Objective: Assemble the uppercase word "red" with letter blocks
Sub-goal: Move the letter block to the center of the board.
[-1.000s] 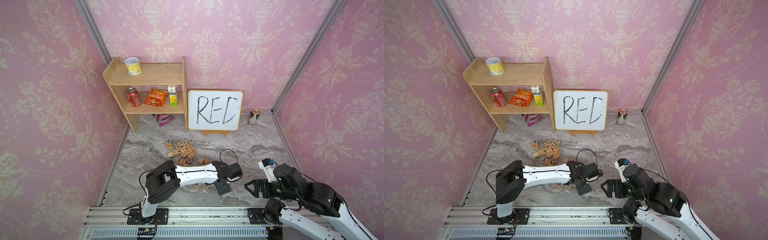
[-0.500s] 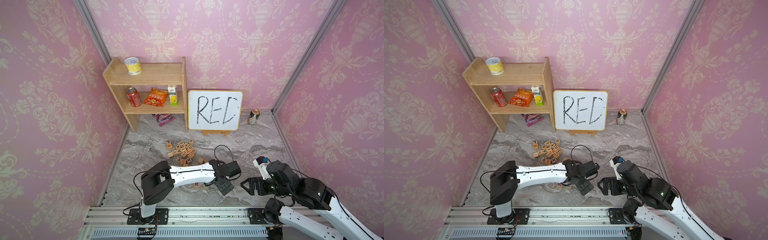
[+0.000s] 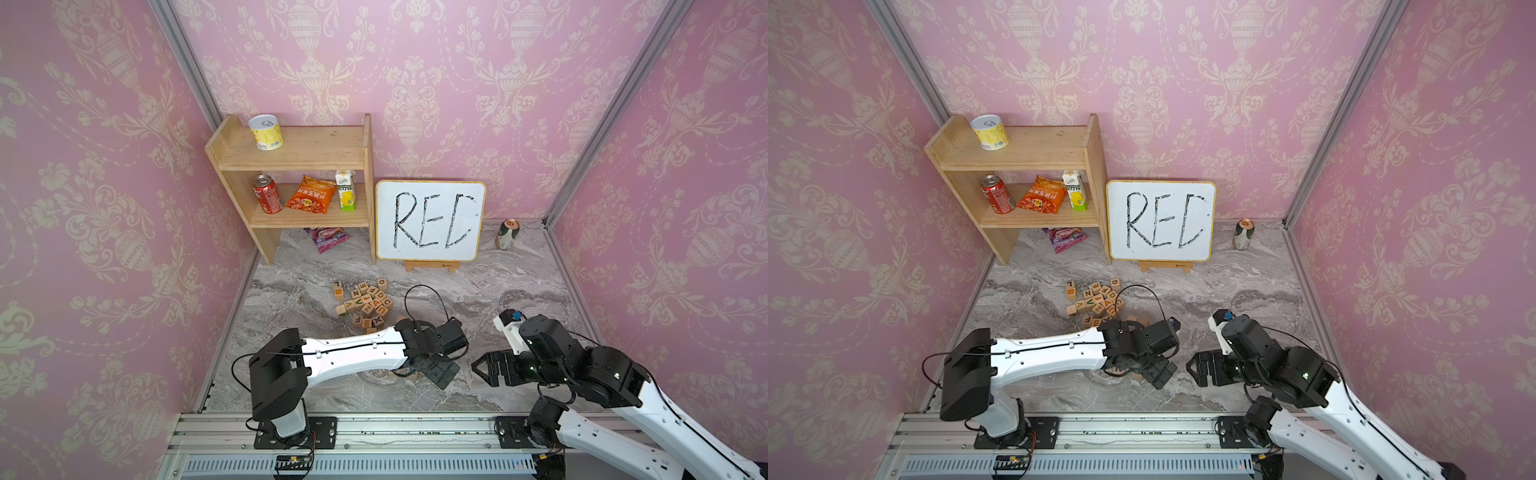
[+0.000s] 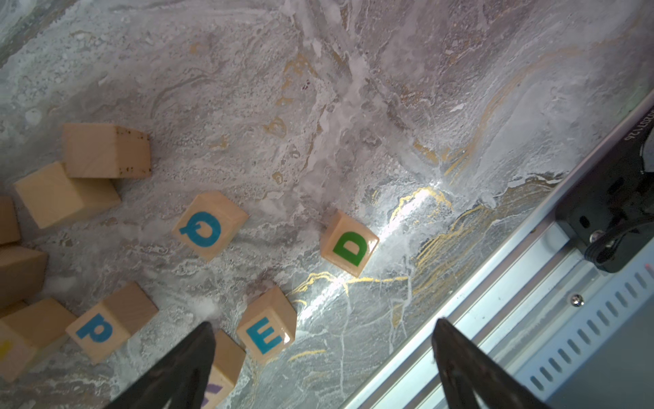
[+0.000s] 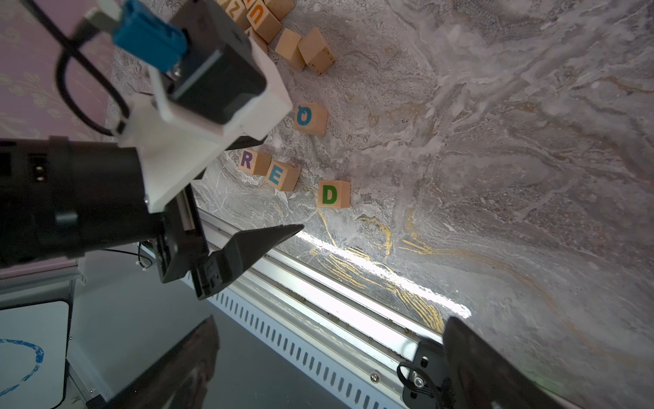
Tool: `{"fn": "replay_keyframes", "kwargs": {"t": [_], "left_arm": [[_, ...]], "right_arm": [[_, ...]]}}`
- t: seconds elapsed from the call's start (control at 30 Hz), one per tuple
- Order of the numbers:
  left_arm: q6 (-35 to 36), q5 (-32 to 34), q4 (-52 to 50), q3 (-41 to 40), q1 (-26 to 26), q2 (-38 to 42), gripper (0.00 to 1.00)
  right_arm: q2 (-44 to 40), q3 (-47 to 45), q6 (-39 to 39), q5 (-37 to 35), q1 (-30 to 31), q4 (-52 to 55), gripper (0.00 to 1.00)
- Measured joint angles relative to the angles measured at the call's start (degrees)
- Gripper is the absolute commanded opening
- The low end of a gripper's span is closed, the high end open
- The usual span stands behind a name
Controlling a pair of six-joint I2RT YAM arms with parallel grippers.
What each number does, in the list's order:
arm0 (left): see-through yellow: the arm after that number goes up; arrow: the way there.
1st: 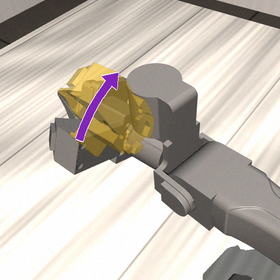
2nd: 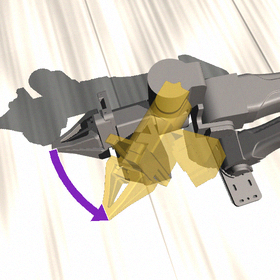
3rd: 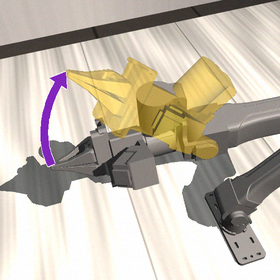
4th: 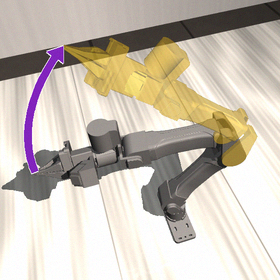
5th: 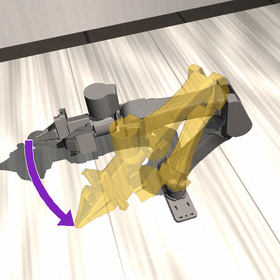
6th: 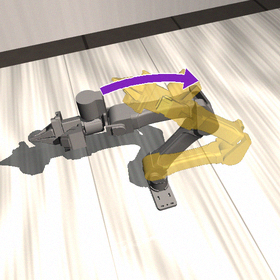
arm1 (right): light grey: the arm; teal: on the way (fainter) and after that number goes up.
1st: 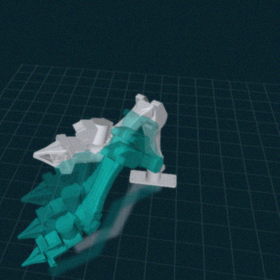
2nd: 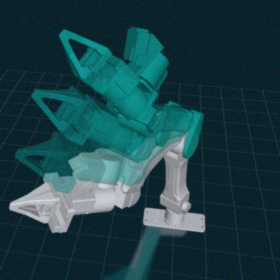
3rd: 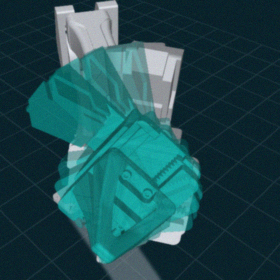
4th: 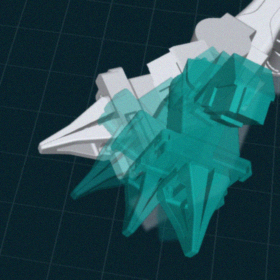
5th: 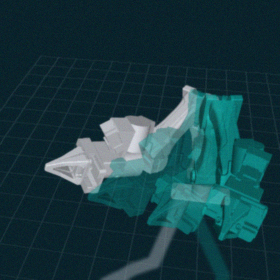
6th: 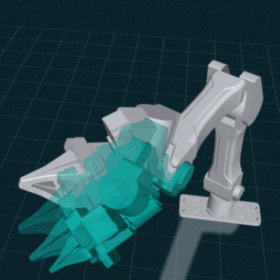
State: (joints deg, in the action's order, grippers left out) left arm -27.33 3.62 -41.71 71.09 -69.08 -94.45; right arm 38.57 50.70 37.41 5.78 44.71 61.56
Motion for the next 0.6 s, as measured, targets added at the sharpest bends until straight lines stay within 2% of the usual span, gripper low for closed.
{"fn": "replay_keyframes", "kwargs": {"t": [0.6], "left_arm": [[-7.76,1.75,-3.3,-13.77,0.0,22.29,0.95]], "right_arm": [[9.01,-6.16,-0.96,0.92,0.46,-8.94,1.0]]}}
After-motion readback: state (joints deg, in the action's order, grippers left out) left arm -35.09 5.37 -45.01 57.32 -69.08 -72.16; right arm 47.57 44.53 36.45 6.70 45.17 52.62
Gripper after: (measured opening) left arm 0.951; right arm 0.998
